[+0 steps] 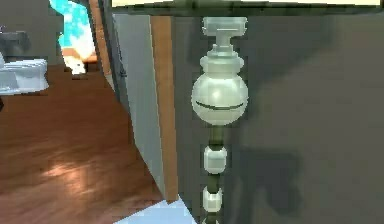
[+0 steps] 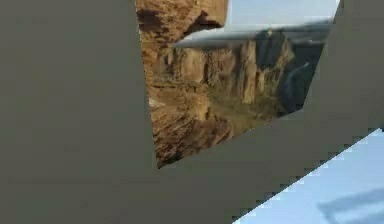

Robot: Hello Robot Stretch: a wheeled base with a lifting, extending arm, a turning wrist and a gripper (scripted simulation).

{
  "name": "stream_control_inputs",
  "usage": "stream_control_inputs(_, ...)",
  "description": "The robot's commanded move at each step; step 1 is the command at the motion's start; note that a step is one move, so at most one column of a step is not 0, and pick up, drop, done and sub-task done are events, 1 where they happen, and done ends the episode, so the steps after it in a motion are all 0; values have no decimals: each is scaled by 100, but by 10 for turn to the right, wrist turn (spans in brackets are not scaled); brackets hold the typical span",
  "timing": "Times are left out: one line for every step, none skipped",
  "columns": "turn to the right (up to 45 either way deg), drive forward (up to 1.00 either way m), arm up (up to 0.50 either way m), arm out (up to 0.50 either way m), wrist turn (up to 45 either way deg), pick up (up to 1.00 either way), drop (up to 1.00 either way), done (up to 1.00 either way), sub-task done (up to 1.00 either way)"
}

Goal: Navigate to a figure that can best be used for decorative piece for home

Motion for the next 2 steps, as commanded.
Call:
stream_control_inputs(-450,0,0,0,0,0,0,0,0)
stream_control_inputs(-450,0,0,0,0,0,0,0,0)
